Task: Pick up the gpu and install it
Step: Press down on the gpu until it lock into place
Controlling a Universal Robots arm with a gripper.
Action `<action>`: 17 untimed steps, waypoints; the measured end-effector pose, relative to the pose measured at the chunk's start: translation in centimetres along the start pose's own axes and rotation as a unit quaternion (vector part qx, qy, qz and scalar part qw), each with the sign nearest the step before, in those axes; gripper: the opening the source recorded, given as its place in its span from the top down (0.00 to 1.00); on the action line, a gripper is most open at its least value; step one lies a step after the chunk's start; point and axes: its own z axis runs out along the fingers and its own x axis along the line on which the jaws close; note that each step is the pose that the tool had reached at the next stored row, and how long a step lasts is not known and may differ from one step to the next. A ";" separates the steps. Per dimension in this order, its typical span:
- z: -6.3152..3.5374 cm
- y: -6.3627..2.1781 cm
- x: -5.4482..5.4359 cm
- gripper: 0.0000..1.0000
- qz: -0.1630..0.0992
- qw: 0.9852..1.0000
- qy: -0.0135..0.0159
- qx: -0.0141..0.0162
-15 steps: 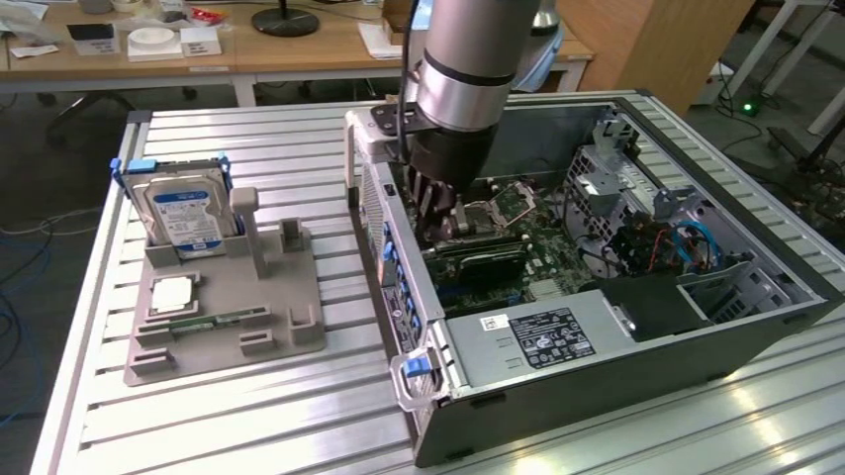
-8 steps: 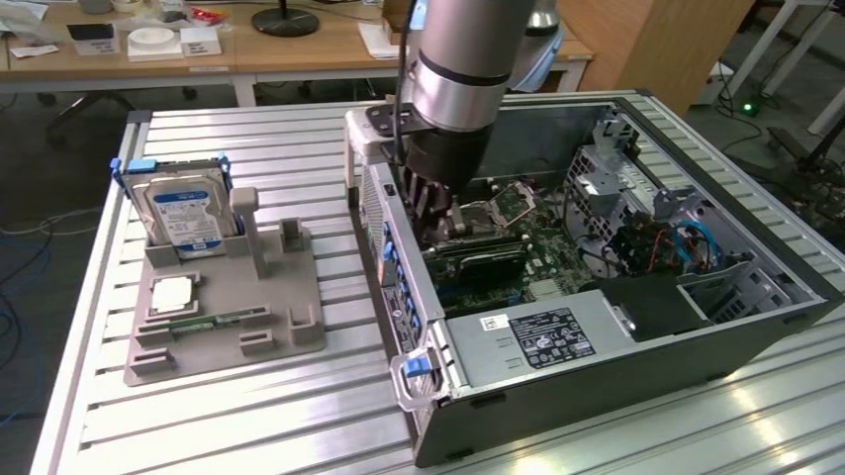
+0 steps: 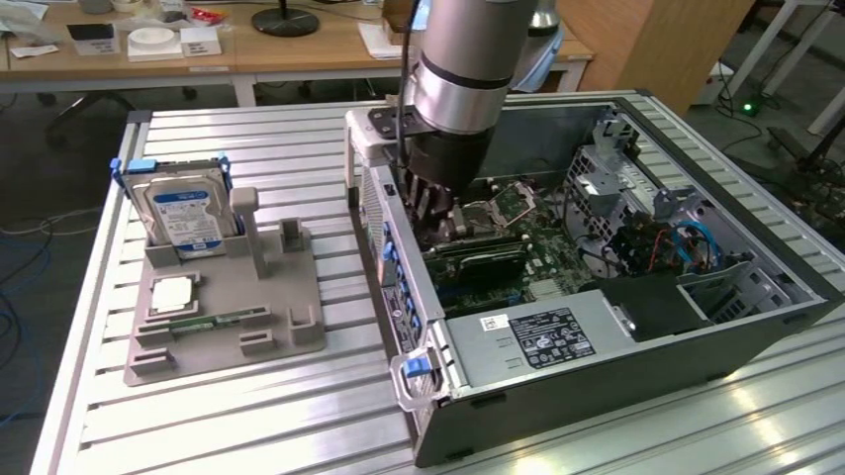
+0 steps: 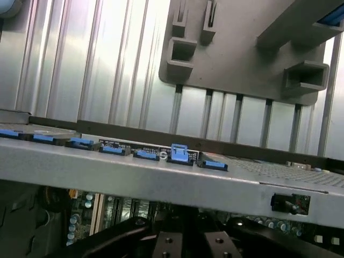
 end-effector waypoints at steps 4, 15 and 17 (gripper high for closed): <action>-0.10 -1.55 0.2 0.89 -0.003 1.000 0.000 0.000; 0.70 -5.03 0.7 0.89 -0.019 1.000 0.001 -0.001; 1.03 -5.06 0.7 0.89 -0.020 1.000 0.001 -0.001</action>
